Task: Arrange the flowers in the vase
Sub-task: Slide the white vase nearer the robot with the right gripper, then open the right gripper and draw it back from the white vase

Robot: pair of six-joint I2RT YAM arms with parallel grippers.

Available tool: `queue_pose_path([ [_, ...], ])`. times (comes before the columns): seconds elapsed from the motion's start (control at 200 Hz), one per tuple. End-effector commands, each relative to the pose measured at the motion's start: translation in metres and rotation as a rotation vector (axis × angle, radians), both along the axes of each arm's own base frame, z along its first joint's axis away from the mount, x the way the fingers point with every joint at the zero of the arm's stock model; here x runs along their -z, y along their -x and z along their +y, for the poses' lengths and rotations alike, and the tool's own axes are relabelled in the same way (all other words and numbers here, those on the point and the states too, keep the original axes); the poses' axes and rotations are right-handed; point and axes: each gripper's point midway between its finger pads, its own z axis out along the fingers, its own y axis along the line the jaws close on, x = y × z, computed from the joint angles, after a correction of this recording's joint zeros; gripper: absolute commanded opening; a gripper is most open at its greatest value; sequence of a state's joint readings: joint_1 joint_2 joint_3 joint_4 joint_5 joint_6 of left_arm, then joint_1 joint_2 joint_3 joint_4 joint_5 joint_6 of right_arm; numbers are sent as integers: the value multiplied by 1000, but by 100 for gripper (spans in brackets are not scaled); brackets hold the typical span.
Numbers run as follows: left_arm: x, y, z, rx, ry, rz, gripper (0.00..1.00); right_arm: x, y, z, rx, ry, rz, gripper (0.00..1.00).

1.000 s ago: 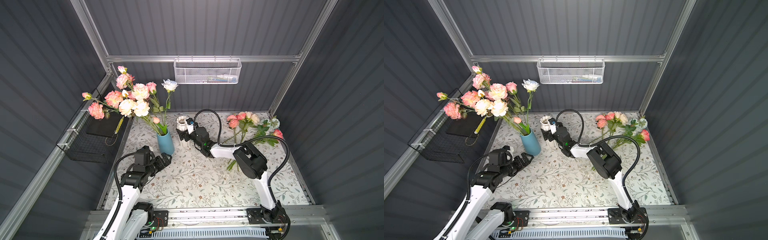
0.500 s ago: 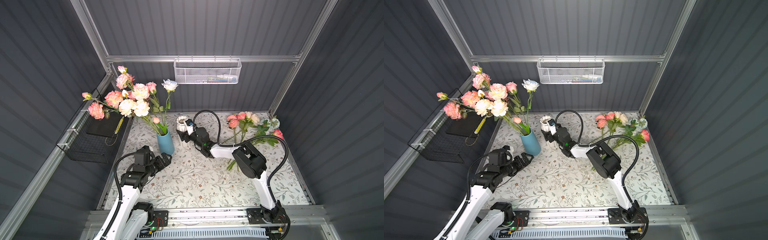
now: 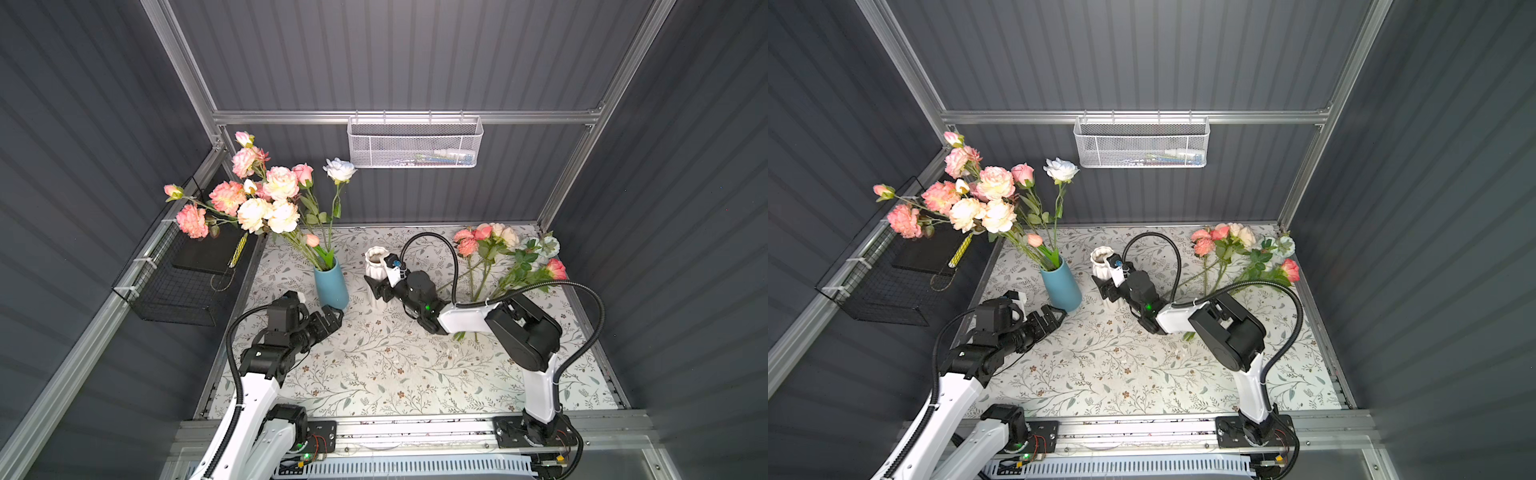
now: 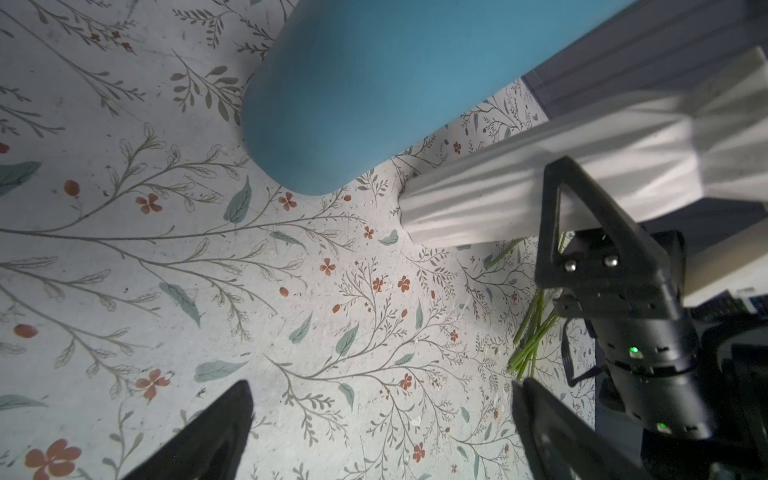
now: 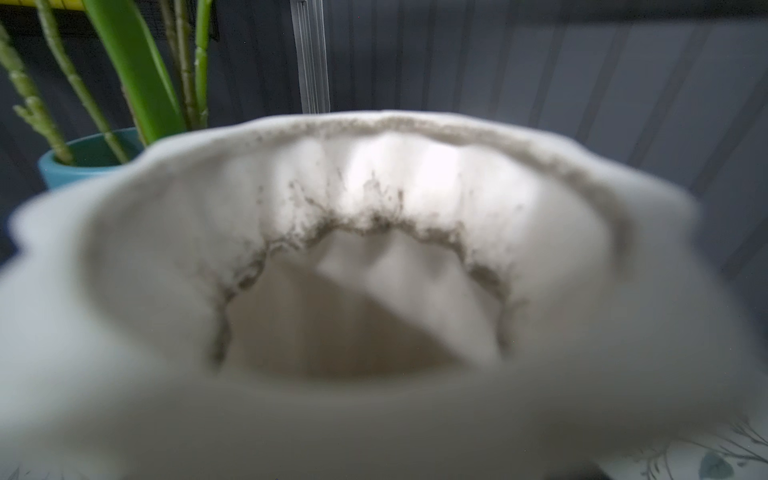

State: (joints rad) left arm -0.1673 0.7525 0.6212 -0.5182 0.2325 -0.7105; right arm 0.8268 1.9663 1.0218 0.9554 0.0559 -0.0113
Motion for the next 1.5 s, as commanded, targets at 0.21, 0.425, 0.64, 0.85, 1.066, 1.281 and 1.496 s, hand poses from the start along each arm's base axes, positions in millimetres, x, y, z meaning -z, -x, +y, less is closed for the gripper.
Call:
queue_pose_path([
  [0.21, -24, -4, -7, 26, 43, -54, 100, -14, 67, -43, 62, -59, -66, 50],
  [0.425, -30, -1, -7, 32, 37, -61, 100, -5, 101, -70, 98, -29, -68, 52],
  [0.64, -30, 0, -9, 38, 45, -63, 100, 8, 115, -99, 148, -2, -43, 56],
  [0.85, -29, -1, -14, 57, 66, -61, 100, 4, 123, -104, 141, -22, -42, 80],
  [1.066, -32, -2, -16, 66, 78, -71, 100, -10, 135, -100, 109, -55, -61, 99],
  [1.281, -36, -2, -19, 80, 79, -84, 100, -33, 153, -114, 129, -114, -85, 99],
  [1.496, -37, 0, -27, 103, 92, -95, 100, -63, 173, -146, 185, -174, -25, 99],
])
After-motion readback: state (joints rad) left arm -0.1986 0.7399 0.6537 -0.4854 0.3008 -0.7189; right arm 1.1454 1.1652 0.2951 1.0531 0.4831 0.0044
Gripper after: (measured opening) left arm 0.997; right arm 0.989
